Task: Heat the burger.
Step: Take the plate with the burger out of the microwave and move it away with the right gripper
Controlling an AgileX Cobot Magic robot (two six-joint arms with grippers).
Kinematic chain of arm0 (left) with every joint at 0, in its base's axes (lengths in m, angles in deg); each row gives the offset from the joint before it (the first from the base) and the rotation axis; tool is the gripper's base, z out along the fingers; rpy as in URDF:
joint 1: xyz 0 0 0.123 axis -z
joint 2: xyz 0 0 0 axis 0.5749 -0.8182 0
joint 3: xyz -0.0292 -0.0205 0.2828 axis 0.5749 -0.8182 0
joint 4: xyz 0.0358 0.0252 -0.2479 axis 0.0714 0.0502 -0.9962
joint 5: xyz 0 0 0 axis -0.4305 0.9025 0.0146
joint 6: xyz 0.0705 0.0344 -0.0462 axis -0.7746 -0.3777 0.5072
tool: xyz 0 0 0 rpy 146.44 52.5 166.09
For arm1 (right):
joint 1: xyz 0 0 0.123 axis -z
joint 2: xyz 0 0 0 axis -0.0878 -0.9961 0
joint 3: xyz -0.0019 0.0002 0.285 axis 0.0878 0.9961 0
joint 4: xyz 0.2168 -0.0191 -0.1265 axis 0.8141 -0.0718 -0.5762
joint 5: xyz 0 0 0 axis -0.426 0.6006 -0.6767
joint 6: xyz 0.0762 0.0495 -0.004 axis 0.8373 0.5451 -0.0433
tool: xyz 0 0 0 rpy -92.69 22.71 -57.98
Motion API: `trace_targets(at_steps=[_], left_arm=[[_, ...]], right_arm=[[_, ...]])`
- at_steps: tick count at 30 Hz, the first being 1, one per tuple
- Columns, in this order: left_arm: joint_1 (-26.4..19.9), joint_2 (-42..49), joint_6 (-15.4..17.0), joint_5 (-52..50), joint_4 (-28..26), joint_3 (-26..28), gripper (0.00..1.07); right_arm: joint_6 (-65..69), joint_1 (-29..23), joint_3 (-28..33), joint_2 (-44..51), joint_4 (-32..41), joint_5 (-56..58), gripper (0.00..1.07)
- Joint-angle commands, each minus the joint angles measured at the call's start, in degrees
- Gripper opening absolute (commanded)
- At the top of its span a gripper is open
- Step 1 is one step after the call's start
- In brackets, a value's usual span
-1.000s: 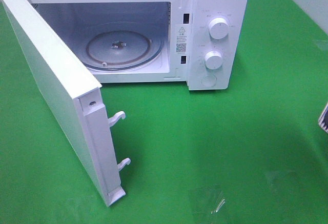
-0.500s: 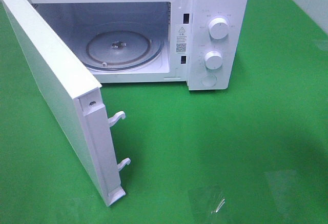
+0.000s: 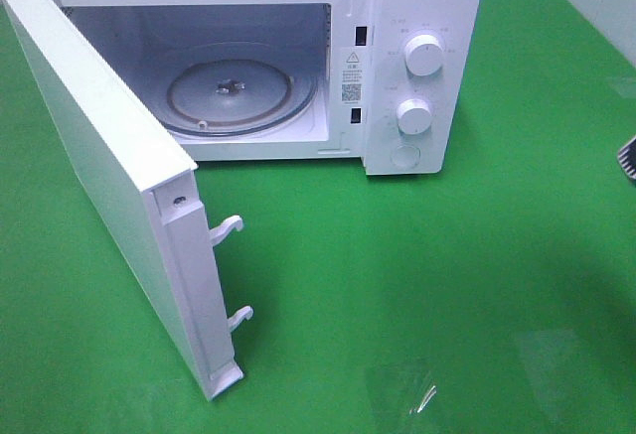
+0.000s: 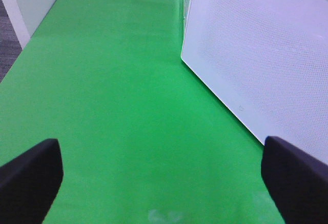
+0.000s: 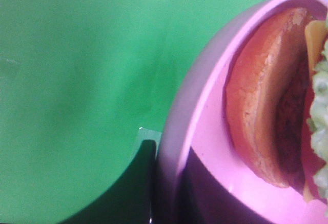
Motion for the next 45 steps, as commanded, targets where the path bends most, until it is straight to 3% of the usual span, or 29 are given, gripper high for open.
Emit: trace_targets(at_steps=[1,9,23,45], left_arm=[[-0.1,0.9,-0.1,0.2,-0.1,0.0,1.00],[-0.1,0.9,-0.1,0.2,-0.1,0.0,1.00],[-0.1,0.9,-0.1,0.2,-0.1,0.0,1.00],[-0.1,0.9,-0.1,0.2,-0.1,0.0,1.00]], right_arm=[[0.5,2.7,-0.6,-2.1,-3.8,-0.3,0.00],[1.0,10.1,-0.6,-6.5,-4.1,-6.3,0.00],[5.0,16.1,-0.6,-13.9,-6.8,-12.8,0.00],[14.2,16.4,-0.6,-25.0,-11.1,-16.7,0.00]])
